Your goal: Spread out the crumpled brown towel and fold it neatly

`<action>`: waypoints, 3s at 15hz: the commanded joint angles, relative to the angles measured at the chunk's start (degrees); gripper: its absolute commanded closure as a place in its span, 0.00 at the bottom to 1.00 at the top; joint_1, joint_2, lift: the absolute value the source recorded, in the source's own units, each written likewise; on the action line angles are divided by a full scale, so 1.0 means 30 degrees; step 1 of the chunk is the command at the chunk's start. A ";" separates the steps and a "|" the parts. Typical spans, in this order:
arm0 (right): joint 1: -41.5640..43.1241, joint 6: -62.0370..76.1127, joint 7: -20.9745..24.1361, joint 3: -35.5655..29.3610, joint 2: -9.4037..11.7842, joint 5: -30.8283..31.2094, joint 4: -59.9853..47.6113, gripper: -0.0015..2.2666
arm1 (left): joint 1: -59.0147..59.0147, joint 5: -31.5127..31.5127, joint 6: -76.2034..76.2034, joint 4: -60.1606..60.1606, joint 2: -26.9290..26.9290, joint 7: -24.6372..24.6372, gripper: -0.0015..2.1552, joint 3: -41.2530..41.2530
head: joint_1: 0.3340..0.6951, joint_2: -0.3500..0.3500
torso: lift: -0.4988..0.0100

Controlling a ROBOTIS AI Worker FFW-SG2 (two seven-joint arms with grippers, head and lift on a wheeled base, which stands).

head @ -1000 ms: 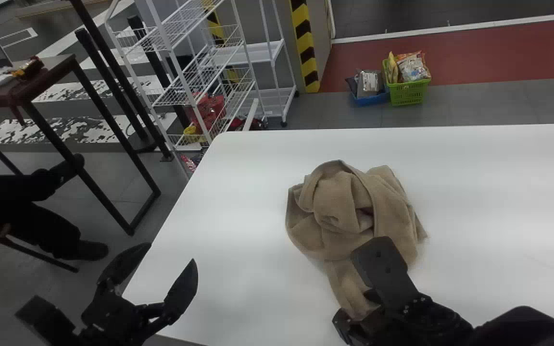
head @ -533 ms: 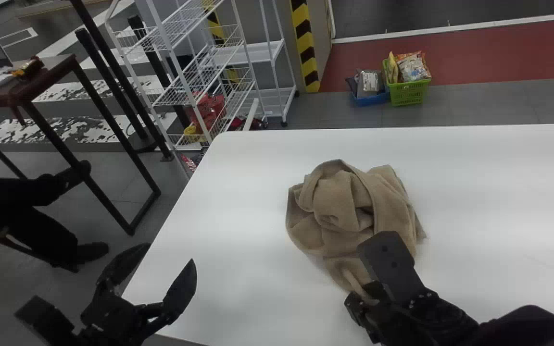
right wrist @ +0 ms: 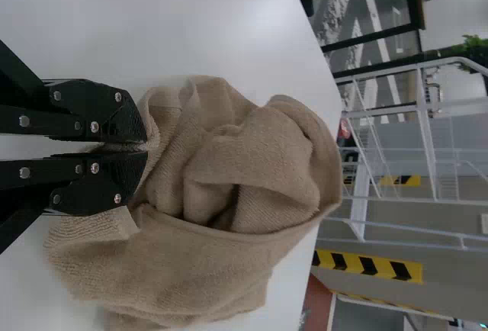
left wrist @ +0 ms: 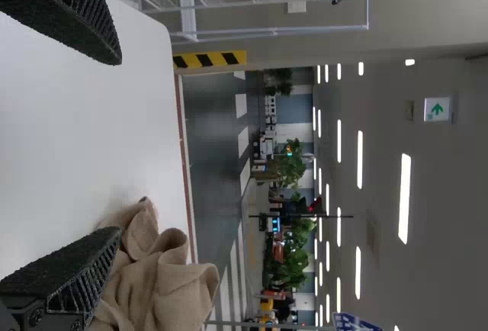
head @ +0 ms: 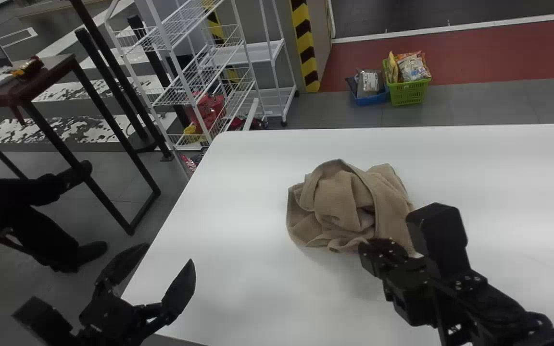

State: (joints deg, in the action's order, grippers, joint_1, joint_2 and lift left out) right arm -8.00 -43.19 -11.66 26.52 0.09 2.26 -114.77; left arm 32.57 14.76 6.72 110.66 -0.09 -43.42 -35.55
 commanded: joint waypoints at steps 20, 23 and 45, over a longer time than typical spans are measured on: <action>0.1405 -0.3287 -0.0860 -1.2269 0.0820 -0.8634 -0.8620 0.47 | -0.0164 0.0411 0.0000 -0.0470 0.0078 -0.0205 0.00 -0.0718 | 1.00 0.99 | 0.73; 0.0351 -0.3639 -0.1358 -1.4231 0.1523 -0.9132 -0.8444 0.46 | -0.0222 0.0440 0.0000 -0.0558 0.0078 -0.0234 0.00 -0.0718 | 1.00 0.95 | 0.73; -0.0558 -0.1178 -0.2354 -1.9886 0.0849 -0.5118 -0.1589 0.02 | -0.0222 0.0147 0.0000 -0.0499 0.0078 -0.0234 0.00 -0.0307 | 1.00 0.46 | 0.73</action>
State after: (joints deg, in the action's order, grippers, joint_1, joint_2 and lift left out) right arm -9.11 -47.18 -18.72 -32.22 3.32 -12.29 -118.86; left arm 31.88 15.21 6.72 109.13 -0.09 -44.13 -36.47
